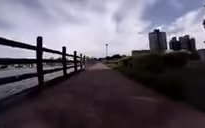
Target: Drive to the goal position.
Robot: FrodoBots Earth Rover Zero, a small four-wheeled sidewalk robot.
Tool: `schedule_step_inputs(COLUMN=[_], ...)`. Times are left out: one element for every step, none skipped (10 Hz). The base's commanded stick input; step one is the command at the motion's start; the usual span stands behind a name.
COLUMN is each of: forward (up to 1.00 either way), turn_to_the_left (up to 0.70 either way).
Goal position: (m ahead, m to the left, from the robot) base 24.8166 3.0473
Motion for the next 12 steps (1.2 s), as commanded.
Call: schedule_step_inputs(forward=[0.70, 0.70, 0.70, 0.70, 0.70, 0.70, 0.70, 0.70, 0.70, 0.70, 0.70, 0.70], turn_to_the_left=[0.02, 0.02, 0.02, 0.02, 0.02, 0.02, 0.02, 0.02, 0.02, 0.02, 0.02, 0.02])
